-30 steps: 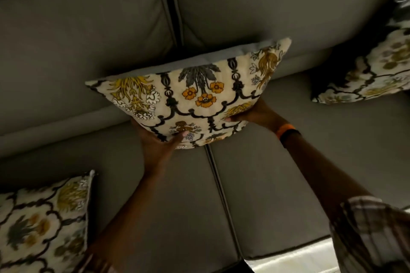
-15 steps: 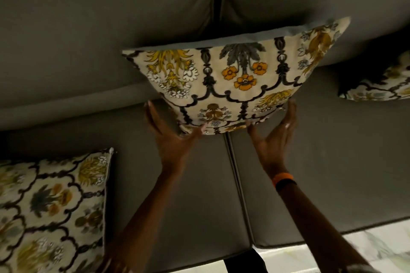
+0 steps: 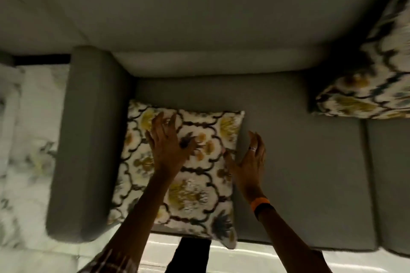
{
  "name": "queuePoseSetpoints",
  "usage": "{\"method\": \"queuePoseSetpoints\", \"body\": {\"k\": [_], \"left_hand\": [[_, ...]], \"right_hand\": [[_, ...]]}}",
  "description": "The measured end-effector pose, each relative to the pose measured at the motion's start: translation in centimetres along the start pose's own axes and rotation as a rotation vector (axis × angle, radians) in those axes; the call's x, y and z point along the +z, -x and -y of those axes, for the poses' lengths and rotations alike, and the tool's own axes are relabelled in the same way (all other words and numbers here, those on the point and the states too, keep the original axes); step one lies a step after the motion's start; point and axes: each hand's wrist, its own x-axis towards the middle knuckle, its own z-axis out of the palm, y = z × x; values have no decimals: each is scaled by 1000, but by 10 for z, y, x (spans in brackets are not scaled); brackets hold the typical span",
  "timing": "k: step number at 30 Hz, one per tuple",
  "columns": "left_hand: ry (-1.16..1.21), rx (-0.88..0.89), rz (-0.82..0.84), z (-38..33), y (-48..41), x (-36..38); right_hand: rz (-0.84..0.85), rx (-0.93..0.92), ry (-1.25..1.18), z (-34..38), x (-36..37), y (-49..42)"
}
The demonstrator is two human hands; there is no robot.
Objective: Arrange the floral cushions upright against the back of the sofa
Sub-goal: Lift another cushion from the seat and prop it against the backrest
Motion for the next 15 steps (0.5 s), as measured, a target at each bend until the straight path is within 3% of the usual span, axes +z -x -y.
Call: {"method": "queuePoseSetpoints", "body": {"k": [4, 9, 12, 15], "left_hand": [[166, -312, 104, 91, -7, -18], [674, -598, 294, 136, -18, -21], [797, -562, 295, 132, -29, -30], [848, -431, 129, 122, -42, -51]], "right_hand": [[-82, 108, -134, 24, 61, 19], [-105, 213, -236, 9, 68, 8], [57, 216, -427, 24, 54, -2], [20, 104, -489, 66, 36, -14]]}}
